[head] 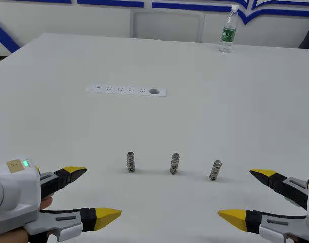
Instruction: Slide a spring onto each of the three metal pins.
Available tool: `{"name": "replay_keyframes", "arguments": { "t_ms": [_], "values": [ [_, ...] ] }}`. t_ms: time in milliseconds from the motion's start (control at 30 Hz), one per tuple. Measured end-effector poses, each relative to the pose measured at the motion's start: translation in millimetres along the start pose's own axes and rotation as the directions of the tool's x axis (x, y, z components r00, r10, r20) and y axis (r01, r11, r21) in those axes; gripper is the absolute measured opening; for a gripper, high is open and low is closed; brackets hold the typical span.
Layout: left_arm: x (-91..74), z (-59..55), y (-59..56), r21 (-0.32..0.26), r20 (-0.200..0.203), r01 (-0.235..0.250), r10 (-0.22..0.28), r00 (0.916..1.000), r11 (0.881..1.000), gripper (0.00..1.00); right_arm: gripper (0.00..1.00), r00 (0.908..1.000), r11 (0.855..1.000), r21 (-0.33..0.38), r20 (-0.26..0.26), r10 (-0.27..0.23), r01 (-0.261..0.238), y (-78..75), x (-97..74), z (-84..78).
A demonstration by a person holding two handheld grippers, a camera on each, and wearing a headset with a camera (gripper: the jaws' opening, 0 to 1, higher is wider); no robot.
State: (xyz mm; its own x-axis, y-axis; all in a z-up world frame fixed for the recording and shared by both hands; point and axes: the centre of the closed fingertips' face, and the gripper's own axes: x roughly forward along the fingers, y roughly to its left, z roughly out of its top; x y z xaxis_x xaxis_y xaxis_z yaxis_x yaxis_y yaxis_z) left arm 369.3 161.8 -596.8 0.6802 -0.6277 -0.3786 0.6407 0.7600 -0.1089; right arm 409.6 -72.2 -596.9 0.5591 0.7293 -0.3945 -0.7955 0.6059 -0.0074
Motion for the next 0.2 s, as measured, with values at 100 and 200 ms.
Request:
{"name": "replay_keyframes", "arguments": {
  "t_ms": [100,200],
  "values": [
    [0.1,0.4,-0.9,0.001,-0.001,0.001,-0.001,1.0,1.0,0.79,0.78,1.0,1.0,0.005,0.004,-0.001,0.001,0.9,-0.8,0.6],
    [-0.7,0.2,-1.3,0.003,-0.006,0.001,-0.001,1.0,1.0,0.79,0.78,1.0,1.0,0.009,0.008,-0.004,0.004,1.0,-1.3,0.8]
  ]
}}
